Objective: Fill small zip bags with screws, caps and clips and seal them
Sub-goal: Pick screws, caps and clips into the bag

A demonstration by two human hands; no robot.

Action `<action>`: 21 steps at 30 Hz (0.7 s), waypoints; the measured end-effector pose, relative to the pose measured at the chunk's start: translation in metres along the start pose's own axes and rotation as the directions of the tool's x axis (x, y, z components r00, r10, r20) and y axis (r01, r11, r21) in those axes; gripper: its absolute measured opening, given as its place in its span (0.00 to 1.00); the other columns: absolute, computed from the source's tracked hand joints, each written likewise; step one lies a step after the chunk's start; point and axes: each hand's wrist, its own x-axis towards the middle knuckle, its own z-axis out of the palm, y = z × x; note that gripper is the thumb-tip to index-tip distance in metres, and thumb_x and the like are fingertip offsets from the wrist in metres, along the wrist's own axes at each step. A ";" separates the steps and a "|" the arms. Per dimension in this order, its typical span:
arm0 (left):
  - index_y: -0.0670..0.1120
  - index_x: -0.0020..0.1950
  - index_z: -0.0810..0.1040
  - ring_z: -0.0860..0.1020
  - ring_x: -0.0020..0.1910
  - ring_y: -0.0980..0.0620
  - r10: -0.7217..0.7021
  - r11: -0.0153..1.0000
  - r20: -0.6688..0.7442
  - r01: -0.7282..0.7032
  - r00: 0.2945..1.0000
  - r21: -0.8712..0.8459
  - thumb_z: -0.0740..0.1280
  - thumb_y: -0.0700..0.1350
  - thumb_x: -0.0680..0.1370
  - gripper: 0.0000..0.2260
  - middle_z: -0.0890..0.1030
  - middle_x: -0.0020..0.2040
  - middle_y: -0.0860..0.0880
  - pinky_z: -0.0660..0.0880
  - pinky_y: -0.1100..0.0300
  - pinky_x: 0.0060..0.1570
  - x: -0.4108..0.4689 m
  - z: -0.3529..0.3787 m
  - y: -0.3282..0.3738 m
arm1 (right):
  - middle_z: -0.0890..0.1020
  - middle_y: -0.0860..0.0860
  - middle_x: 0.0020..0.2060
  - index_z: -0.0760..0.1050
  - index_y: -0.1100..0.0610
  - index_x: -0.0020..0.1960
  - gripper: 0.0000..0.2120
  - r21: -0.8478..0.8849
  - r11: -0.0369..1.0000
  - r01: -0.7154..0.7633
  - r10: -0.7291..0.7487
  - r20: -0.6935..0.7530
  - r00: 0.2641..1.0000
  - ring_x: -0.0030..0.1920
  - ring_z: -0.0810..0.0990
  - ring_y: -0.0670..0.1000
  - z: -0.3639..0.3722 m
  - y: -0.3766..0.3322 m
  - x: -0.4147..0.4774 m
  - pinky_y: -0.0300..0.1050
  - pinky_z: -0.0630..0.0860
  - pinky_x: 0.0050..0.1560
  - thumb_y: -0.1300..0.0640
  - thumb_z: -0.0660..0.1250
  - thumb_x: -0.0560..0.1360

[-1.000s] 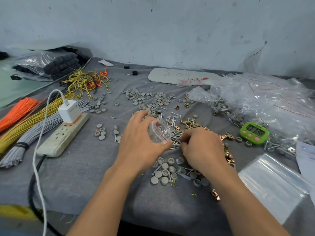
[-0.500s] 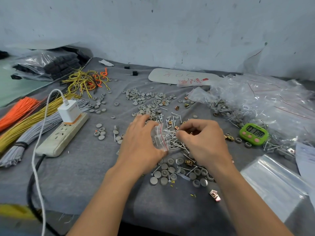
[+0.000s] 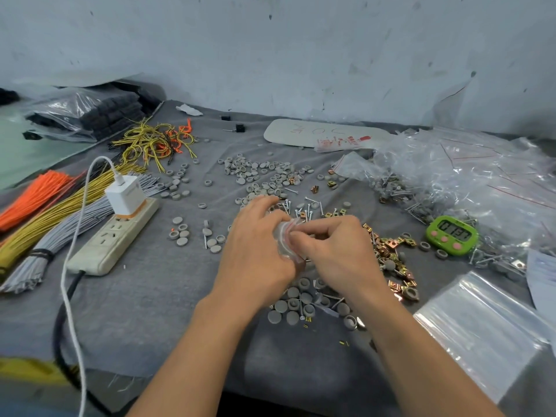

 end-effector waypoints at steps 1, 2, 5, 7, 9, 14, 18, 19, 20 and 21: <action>0.51 0.53 0.82 0.67 0.75 0.53 -0.014 1.000 -0.008 0.014 1.000 0.028 0.69 0.56 0.68 0.17 0.77 0.67 0.51 0.66 0.53 0.72 0.001 -0.001 -0.003 | 0.82 0.44 0.26 0.87 0.42 0.40 0.06 0.036 0.999 -0.020 0.022 -0.068 0.997 0.25 0.73 0.42 -0.003 0.002 0.001 0.34 0.70 0.27 0.53 0.75 0.72; 0.52 0.54 0.82 0.67 0.74 0.53 -0.039 0.998 -0.032 0.040 0.999 0.041 0.72 0.55 0.68 0.17 0.76 0.68 0.52 0.66 0.53 0.72 0.002 -0.003 -0.005 | 0.83 0.42 0.27 0.87 0.43 0.39 0.06 0.040 0.998 -0.042 0.047 -0.144 0.988 0.25 0.75 0.42 -0.007 0.004 0.002 0.31 0.70 0.27 0.53 0.75 0.72; 0.52 0.54 0.81 0.68 0.73 0.52 -0.104 0.993 -0.098 0.109 0.990 0.045 0.78 0.53 0.66 0.19 0.74 0.70 0.53 0.66 0.52 0.73 0.002 -0.008 -0.007 | 0.85 0.38 0.34 0.87 0.43 0.48 0.05 -0.209 0.965 -0.157 0.116 -0.197 0.973 0.37 0.82 0.39 -0.017 0.010 0.005 0.29 0.75 0.37 0.50 0.74 0.74; 0.52 0.54 0.81 0.69 0.73 0.50 -0.106 0.992 -0.108 0.112 0.988 0.050 0.79 0.52 0.65 0.20 0.74 0.70 0.52 0.66 0.50 0.73 0.002 -0.009 -0.009 | 0.86 0.43 0.48 0.84 0.43 0.61 0.14 -0.487 0.854 -0.182 0.161 -0.087 0.983 0.51 0.83 0.47 -0.016 0.013 0.004 0.44 0.80 0.54 0.48 0.73 0.75; 0.51 0.55 0.81 0.68 0.74 0.50 -0.106 0.992 -0.100 0.112 0.989 0.061 0.79 0.52 0.65 0.20 0.74 0.70 0.52 0.66 0.49 0.73 0.002 -0.010 -0.009 | 0.82 0.48 0.59 0.77 0.43 0.68 0.21 -0.656 0.742 -0.137 0.181 0.000 0.983 0.61 0.79 0.55 -0.012 0.012 0.002 0.51 0.76 0.62 0.47 0.72 0.76; 0.53 0.56 0.80 0.66 0.75 0.51 -0.101 0.990 -0.096 0.110 0.990 0.088 0.77 0.54 0.67 0.19 0.72 0.72 0.53 0.64 0.51 0.75 0.002 -0.008 -0.006 | 0.82 0.48 0.53 0.76 0.44 0.60 0.18 -0.697 0.707 -0.120 0.186 0.018 0.982 0.47 0.77 0.56 -0.009 0.008 0.001 0.49 0.75 0.46 0.62 0.69 0.75; 0.52 0.58 0.80 0.65 0.75 0.52 -0.104 0.989 -0.084 0.112 0.991 0.093 0.78 0.54 0.67 0.21 0.72 0.72 0.53 0.63 0.49 0.75 0.002 -0.006 -0.006 | 0.83 0.49 0.49 0.79 0.45 0.50 0.12 -0.708 0.685 -0.171 0.247 0.005 0.969 0.49 0.80 0.56 -0.013 0.003 0.003 0.49 0.77 0.47 0.62 0.68 0.76; 0.52 0.58 0.80 0.65 0.75 0.52 -0.106 0.989 -0.083 0.114 0.991 0.092 0.79 0.54 0.67 0.21 0.72 0.72 0.53 0.63 0.49 0.76 0.002 -0.006 -0.007 | 0.84 0.49 0.50 0.80 0.45 0.50 0.11 -0.713 0.680 -0.171 0.246 0.002 0.969 0.51 0.80 0.56 -0.014 0.002 0.003 0.49 0.78 0.49 0.61 0.68 0.77; 0.53 0.58 0.80 0.65 0.75 0.52 -0.108 0.989 -0.083 0.115 0.991 0.090 0.79 0.54 0.67 0.22 0.72 0.72 0.53 0.63 0.48 0.75 0.001 -0.006 -0.007 | 0.84 0.50 0.50 0.80 0.44 0.49 0.11 -0.720 0.674 -0.168 0.243 0.001 0.970 0.53 0.81 0.56 -0.015 0.002 0.003 0.49 0.79 0.51 0.60 0.68 0.77; 0.53 0.58 0.80 0.65 0.75 0.52 -0.111 0.989 -0.082 0.119 0.990 0.088 0.79 0.53 0.66 0.22 0.72 0.72 0.54 0.63 0.48 0.75 0.001 -0.006 -0.007 | 0.84 0.50 0.51 0.80 0.44 0.49 0.10 -0.726 0.668 -0.164 0.241 0.002 0.971 0.53 0.81 0.57 -0.015 0.001 0.002 0.49 0.78 0.51 0.60 0.68 0.78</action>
